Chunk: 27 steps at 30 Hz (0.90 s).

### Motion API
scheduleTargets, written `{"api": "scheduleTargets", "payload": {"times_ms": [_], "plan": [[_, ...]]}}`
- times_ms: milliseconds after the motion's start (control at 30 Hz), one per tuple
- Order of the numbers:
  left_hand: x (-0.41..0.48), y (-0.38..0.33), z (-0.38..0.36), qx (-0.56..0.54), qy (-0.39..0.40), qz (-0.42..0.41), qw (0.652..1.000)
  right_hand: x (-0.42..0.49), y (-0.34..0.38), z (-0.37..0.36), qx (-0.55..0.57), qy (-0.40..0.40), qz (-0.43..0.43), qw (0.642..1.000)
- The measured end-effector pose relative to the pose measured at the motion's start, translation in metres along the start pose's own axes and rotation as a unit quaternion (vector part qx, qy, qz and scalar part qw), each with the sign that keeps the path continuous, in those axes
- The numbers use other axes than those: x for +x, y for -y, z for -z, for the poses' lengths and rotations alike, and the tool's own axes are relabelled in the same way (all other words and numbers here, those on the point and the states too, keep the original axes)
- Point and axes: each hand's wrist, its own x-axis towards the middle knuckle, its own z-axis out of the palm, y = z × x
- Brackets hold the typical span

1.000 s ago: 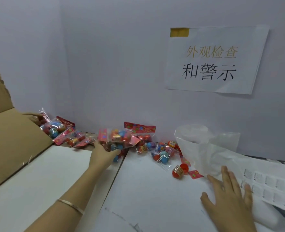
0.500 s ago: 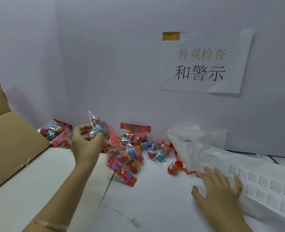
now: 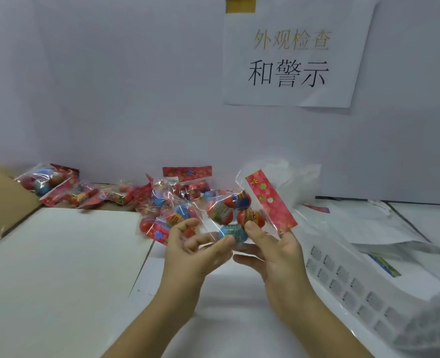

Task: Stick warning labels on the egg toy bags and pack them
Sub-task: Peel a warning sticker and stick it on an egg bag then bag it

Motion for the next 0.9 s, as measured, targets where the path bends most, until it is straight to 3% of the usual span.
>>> {"api": "scheduleTargets", "payload": {"times_ms": [100,233,367,467,633,900], "plan": [[0.0,-0.002,-0.001,0.045,0.054,0.076,0.995,0.005,0.001,0.011,-0.012,-0.054,0.021,0.998],[0.004,0.001,-0.001,-0.051,0.071,0.113,0.99,0.013,0.009,0.023,-0.08,0.026,0.013,0.996],[0.008,-0.002,0.006,-0.035,0.067,0.071,0.995,0.012,0.004,0.023,-0.108,0.097,-0.005,0.989],[0.009,-0.002,0.008,-0.07,0.024,0.05,0.996,0.013,0.0,0.02,-0.052,0.075,-0.032,0.995],[0.012,-0.002,0.01,-0.1,-0.002,0.03,0.995,0.013,0.004,0.024,-0.167,0.112,-0.067,0.977],[0.014,-0.001,0.01,-0.123,-0.024,0.004,0.992,0.012,0.002,0.024,-0.159,0.074,-0.023,0.984]]}}
